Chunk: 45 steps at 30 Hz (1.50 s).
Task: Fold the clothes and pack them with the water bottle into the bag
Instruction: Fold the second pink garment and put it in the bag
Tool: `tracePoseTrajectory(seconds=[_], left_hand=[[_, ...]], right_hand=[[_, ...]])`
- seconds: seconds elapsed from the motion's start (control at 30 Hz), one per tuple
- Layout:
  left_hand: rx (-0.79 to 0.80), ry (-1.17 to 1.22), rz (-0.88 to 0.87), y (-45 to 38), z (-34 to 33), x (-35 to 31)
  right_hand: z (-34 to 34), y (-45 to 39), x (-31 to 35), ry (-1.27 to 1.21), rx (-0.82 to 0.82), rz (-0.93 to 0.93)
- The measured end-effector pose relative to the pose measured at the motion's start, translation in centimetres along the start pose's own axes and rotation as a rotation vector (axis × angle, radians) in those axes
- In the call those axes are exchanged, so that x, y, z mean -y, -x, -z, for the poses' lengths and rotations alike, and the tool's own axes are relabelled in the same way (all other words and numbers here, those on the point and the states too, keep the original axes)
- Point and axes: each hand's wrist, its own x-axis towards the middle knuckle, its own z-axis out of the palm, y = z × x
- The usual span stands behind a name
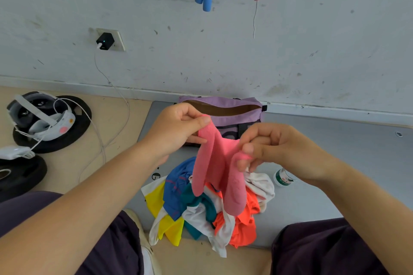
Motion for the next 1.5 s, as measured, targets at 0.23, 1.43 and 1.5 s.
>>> tracePoseTrajectory(seconds=[0.23, 1.43, 1.5], left_hand=[[0.227, 0.126, 0.045, 1.2, -1.4, -0.2], [0.365, 0.030, -0.043, 2.7, -2.0, -1.6], [0.378, -0.009, -0.092, 2.8, -1.9, -1.9]], right_hand=[[-1.1, -0.2, -0.2, 0.192, -0.123, 0.038], [-1.5, 0.4, 0.9, 0.075, -0.266, 0.176], [-1.1, 0.4, 0.9, 0.027, -0.203, 0.148]])
